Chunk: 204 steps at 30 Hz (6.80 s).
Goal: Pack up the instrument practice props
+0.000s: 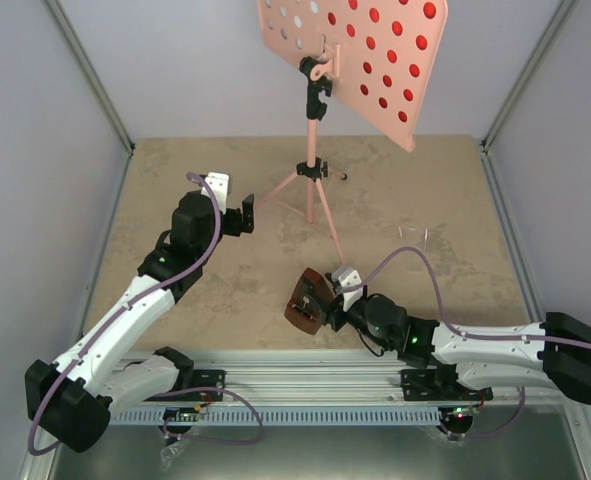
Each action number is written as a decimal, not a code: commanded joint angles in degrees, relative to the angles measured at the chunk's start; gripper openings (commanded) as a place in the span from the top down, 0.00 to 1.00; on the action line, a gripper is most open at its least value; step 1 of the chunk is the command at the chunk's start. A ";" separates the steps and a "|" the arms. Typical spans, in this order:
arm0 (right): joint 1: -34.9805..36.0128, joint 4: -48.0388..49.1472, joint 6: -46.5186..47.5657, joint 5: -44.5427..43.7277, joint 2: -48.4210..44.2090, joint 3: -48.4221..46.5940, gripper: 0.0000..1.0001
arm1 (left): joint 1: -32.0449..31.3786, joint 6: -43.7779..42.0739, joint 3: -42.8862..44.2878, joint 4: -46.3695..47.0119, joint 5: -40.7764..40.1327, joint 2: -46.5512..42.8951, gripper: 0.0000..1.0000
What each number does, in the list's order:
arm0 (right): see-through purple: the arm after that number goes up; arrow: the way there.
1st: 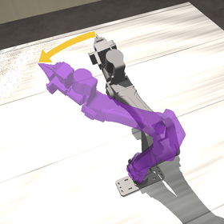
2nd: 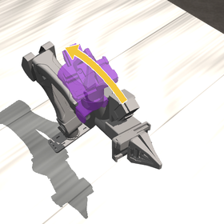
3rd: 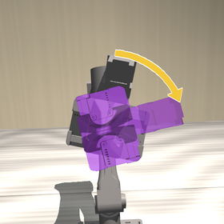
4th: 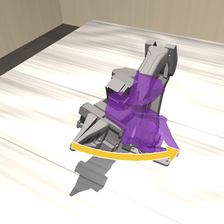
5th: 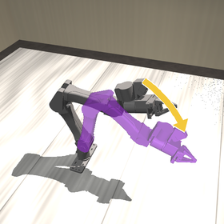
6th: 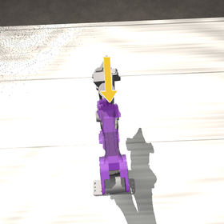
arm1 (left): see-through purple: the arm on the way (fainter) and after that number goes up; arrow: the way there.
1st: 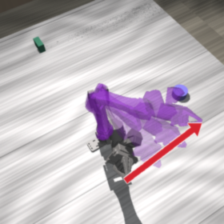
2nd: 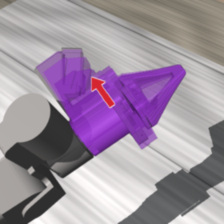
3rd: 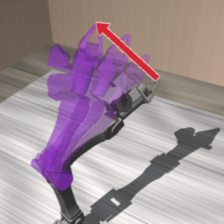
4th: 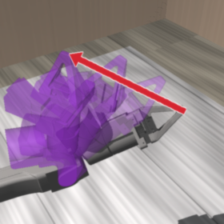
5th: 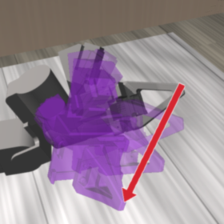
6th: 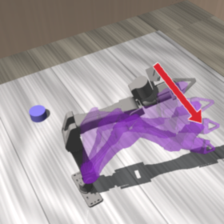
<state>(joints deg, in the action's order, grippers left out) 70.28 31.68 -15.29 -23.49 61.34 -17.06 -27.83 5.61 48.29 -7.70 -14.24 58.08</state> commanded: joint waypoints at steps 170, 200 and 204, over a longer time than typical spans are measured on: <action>-35.40 -27.61 -16.36 26.14 -16.40 0.01 0.02 | -16.29 20.89 -33.76 32.51 36.64 -4.67 0.16; -35.56 -27.26 -16.98 27.33 -15.87 1.11 0.03 | -16.46 16.00 -29.60 32.67 40.97 4.35 0.36; -35.56 -27.19 -17.04 27.31 -15.66 1.09 0.02 | -16.46 16.25 -29.88 32.90 40.87 3.77 0.38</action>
<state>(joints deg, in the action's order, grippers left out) 35.05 3.05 -31.75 3.22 45.76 -16.67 -43.94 22.26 18.04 23.94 25.76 63.02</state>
